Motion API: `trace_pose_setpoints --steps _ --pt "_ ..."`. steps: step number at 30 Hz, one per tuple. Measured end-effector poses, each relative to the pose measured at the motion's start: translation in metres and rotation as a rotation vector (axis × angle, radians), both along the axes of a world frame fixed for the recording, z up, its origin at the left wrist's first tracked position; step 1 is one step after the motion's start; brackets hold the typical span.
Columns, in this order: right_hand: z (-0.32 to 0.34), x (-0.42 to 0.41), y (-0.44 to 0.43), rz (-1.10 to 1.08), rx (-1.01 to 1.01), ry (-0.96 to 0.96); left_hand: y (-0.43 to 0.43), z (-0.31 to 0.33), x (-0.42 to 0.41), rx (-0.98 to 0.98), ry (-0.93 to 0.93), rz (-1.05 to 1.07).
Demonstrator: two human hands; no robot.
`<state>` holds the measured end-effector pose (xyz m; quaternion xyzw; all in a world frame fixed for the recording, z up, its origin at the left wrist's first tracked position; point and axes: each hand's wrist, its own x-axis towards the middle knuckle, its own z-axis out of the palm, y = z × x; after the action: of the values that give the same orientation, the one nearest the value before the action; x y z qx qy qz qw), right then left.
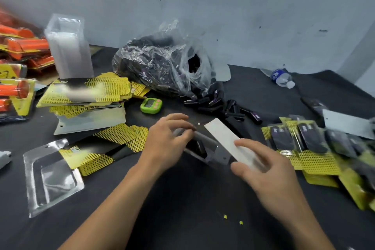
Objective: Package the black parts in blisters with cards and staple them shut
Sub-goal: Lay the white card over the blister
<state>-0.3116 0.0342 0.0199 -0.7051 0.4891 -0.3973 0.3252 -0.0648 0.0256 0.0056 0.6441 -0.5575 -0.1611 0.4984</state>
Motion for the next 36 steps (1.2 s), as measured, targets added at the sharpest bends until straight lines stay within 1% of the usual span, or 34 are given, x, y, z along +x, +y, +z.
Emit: trace_pose_setpoints --steps 1,2,3,5,9,14,21,25,31,36 --pt "-0.002 -0.006 0.001 0.025 0.044 -0.071 -0.001 -0.002 -0.001 0.016 -0.086 -0.022" --pt "-0.003 -0.011 0.001 0.045 0.079 -0.093 -0.002 -0.004 -0.003 0.031 -0.167 -0.050" --pt "-0.003 -0.014 0.001 0.063 0.109 -0.074 -0.004 -0.006 -0.007 0.048 -0.239 -0.083" --pt "-0.005 -0.017 0.000 0.082 0.147 0.019 -0.007 -0.010 -0.012 0.096 -0.316 -0.138" --pt "-0.009 -0.016 -0.001 0.050 0.165 0.207 -0.011 -0.015 -0.012 0.226 -0.375 -0.211" --pt "-0.012 -0.016 -0.001 0.022 0.173 0.279 -0.010 -0.011 -0.004 0.284 -0.378 -0.294" --pt "-0.012 -0.008 0.006 -0.029 0.105 0.362 -0.006 -0.002 -0.001 0.345 -0.291 -0.362" --pt "-0.014 -0.006 0.008 -0.029 0.079 0.407 -0.003 0.001 -0.002 0.356 -0.273 -0.360" --pt "-0.020 -0.004 0.007 -0.058 0.016 0.527 -0.002 0.000 -0.004 0.374 -0.312 -0.354" --pt "-0.025 0.001 0.008 -0.077 -0.109 0.612 -0.003 -0.004 -0.004 0.370 -0.350 -0.347"
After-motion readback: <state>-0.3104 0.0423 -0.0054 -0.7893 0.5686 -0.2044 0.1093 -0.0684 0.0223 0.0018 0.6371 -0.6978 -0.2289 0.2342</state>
